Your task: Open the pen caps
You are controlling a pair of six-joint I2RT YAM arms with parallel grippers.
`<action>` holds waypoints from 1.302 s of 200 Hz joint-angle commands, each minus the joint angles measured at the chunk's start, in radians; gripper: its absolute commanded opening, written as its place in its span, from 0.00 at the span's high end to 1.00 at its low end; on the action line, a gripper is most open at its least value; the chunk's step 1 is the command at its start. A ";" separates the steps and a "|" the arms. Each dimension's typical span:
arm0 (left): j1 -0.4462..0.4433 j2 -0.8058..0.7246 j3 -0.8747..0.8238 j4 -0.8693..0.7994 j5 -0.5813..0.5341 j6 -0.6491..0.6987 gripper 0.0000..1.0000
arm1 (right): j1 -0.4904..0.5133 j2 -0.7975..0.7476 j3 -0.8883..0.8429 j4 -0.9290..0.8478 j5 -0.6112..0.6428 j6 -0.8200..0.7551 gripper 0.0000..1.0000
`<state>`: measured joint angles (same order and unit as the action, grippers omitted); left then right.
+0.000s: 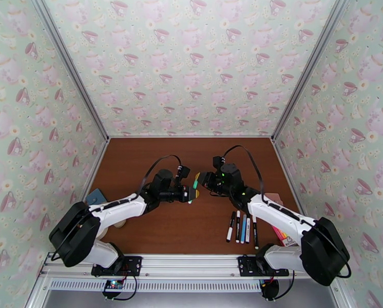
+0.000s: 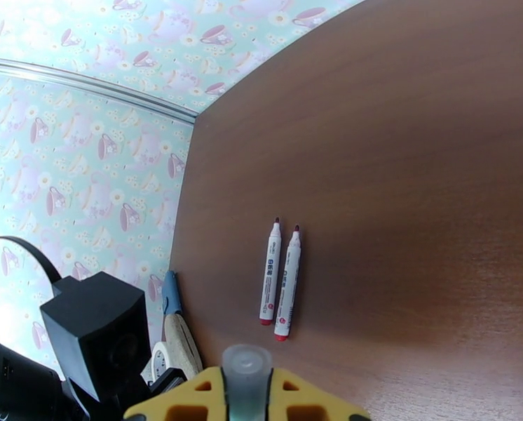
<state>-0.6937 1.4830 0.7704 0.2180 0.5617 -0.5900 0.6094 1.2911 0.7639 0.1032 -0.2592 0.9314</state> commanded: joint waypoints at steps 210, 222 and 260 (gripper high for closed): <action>-0.058 -0.016 0.037 -0.079 -0.007 0.181 1.00 | -0.070 0.054 0.036 0.041 -0.273 -0.024 0.66; -0.057 -0.007 0.043 -0.072 -0.001 0.171 1.00 | -0.067 0.034 0.023 0.057 -0.265 -0.024 0.67; -0.064 -0.004 0.074 -0.125 -0.014 0.193 1.00 | -0.067 0.027 -0.003 0.096 -0.264 -0.016 0.68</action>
<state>-0.7506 1.4673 0.8120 0.1120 0.5701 -0.4145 0.5365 1.3334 0.7658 0.1421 -0.5270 0.9054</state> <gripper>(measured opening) 0.171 0.319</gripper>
